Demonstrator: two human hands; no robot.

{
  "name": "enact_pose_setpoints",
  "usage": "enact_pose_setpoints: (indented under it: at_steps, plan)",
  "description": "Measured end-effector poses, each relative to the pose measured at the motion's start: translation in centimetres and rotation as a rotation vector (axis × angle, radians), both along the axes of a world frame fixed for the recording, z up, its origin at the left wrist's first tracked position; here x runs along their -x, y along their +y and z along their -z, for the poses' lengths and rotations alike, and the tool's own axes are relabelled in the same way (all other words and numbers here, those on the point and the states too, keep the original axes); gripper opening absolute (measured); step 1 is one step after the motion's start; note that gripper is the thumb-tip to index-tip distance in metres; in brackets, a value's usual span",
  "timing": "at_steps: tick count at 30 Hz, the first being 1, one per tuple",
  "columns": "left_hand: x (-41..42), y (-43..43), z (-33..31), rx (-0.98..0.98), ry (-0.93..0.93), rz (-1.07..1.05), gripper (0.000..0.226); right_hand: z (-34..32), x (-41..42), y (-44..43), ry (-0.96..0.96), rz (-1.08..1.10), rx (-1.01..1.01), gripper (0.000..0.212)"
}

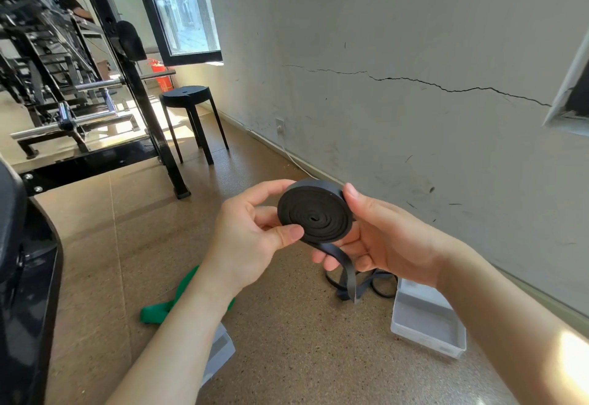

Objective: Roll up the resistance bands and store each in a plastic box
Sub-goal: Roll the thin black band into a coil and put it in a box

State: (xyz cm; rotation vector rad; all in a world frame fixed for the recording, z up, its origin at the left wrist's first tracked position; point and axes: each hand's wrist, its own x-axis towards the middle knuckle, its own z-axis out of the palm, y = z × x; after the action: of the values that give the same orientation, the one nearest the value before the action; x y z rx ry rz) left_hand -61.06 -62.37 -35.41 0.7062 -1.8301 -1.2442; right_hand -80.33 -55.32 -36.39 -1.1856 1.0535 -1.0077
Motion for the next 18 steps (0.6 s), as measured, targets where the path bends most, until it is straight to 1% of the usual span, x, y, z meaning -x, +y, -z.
enact_pose_setpoints:
  at_steps: [5,7,9,11,15,17,18]
  plan:
    - [-0.29,-0.22,0.12,0.187,-0.196,-0.060,0.054,0.01,0.08,0.07,0.189,0.095,0.010,0.068]
    - [-0.27,-0.32,0.22,0.232,-0.230,-0.077,0.054,0.15,0.07,0.03,0.199,0.117,0.020,0.064]
    - [-0.32,-0.46,0.27,0.236,-0.228,-0.081,0.054,0.24,0.12,0.07,0.159,0.128,0.041,0.063]
    - [-0.34,-0.63,0.42,0.148,-0.180,-0.049,0.054,0.39,0.29,0.12,0.093,0.134,0.050,0.066]
    - [0.06,-0.58,0.61,-0.149,0.027,0.107,0.057,0.70,0.47,-0.11,-0.119,0.079,0.080,0.079]
    - [0.41,-0.32,0.55,-0.202,0.085,0.155,0.055,0.80,0.31,-0.25,-0.210,0.008,0.076,0.084]
    - [0.53,-0.20,0.50,-0.208,0.107,0.161,0.054,0.80,0.19,-0.27,-0.226,-0.029,0.068,0.082]
